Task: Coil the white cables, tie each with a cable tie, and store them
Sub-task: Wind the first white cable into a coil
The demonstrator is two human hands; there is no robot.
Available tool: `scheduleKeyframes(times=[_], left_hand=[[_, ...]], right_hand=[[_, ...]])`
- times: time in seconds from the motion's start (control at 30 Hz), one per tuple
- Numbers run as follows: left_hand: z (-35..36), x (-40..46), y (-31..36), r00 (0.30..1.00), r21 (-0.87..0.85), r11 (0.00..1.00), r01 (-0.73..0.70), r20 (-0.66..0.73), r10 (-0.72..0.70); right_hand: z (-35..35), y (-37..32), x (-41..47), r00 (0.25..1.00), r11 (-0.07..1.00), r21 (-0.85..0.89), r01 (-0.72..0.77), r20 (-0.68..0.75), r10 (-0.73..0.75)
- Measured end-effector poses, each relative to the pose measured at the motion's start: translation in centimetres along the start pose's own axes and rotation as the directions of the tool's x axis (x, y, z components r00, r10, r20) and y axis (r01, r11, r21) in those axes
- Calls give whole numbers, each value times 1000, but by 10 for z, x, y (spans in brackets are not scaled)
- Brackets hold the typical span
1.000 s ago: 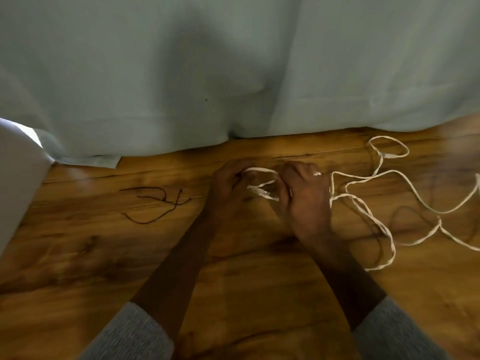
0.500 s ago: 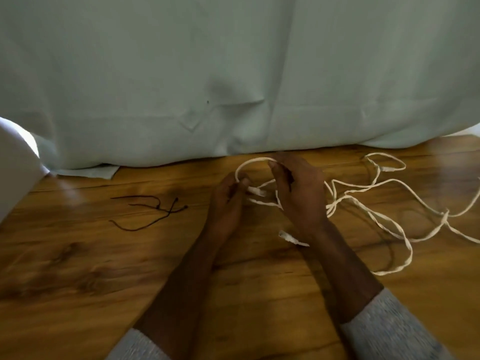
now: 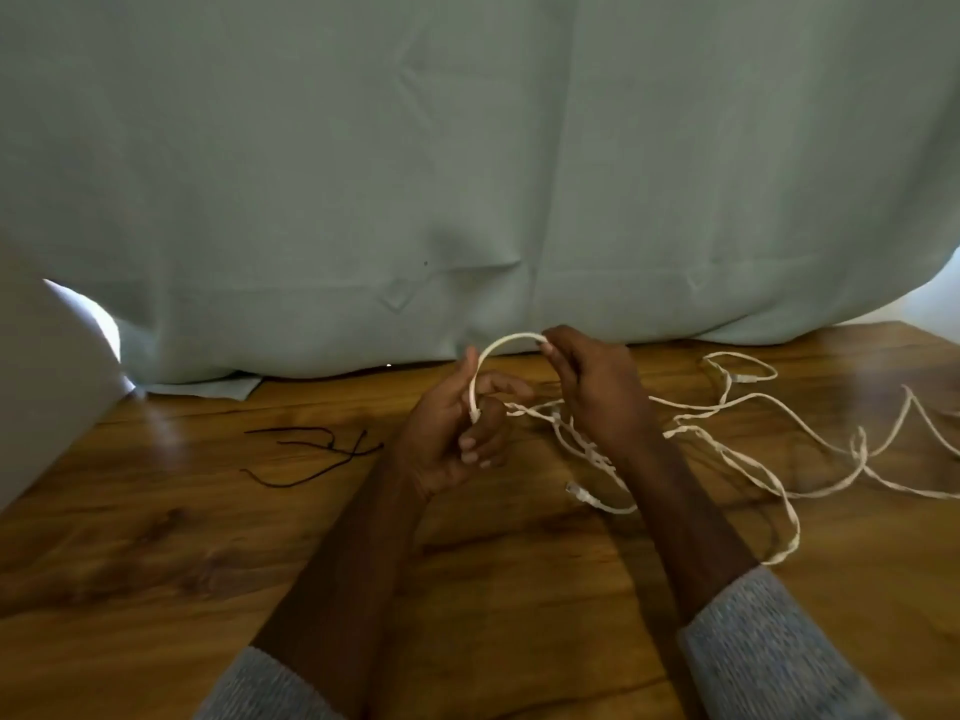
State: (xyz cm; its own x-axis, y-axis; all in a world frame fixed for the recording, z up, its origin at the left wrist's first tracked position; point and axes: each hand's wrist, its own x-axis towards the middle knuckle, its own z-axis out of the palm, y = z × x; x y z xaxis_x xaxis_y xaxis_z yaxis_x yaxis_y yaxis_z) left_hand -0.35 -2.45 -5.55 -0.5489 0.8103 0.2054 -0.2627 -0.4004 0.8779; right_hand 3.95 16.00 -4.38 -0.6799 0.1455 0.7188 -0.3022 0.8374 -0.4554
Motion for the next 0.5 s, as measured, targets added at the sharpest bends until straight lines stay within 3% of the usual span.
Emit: scheduleKeyframes(times=[0.13, 0.2, 0.33, 0.43, 0.5], left_hand=[[27, 7, 9, 989, -56, 996, -70, 124, 76], [37, 19, 15, 980, -107, 976, -188, 47, 194], [35, 38, 25, 916, -205, 900, -384, -207, 343], [25, 40, 19, 891, -124, 910, -396, -291, 348], [19, 41, 12, 891, -7, 944, -331, -331, 310]], right_hand=[[-3, -7, -9, 962, 959, -283, -18, 255, 93], [-1, -11, -13, 928, 912, -405, 63, 361, 96], [5, -21, -18, 890, 900, -393, 190, 456, 11], [8, -27, -22, 880, 887, -366, 283, 467, -88], [7, -28, -23, 883, 909, -313, 276, 456, -111]])
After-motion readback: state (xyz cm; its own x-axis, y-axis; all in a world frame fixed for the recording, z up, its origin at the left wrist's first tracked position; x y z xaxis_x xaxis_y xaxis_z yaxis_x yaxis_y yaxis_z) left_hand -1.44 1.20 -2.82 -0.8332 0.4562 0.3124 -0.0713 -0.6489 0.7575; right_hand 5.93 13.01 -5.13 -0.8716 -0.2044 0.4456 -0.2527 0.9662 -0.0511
